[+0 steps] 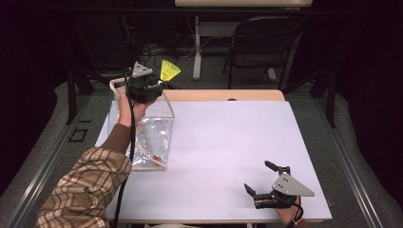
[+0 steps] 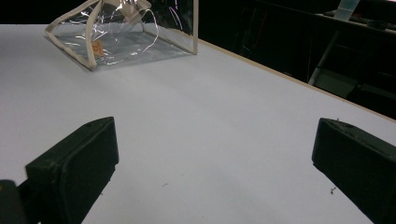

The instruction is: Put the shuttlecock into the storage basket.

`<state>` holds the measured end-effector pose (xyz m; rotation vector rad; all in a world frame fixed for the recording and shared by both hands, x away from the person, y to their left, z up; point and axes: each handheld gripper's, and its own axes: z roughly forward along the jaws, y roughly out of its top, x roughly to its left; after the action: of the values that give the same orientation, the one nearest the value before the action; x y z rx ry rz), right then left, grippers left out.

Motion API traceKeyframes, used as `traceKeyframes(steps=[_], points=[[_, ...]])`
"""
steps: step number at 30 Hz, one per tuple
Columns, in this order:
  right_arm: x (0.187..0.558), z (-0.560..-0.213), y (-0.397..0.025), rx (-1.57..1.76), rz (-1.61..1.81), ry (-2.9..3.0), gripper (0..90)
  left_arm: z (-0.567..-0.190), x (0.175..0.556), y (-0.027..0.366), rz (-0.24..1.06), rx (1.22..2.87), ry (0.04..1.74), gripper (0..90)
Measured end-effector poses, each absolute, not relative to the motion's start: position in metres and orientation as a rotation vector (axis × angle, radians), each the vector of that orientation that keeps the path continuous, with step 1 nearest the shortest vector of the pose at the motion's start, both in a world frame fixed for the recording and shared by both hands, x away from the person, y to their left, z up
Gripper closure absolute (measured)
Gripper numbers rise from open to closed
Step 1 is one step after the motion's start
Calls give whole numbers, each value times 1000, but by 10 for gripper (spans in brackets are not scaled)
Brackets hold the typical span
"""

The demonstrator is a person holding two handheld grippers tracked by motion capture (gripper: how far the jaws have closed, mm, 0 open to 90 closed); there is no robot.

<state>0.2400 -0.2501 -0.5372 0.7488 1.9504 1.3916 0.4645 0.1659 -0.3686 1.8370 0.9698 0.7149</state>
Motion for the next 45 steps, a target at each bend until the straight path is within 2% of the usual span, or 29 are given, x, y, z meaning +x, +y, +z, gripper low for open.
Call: traceKeyframes(steps=[45], points=[[241, -538, -249, 749, 1396, 1948, 3, -349, 457, 220, 782, 1724, 1049, 647]])
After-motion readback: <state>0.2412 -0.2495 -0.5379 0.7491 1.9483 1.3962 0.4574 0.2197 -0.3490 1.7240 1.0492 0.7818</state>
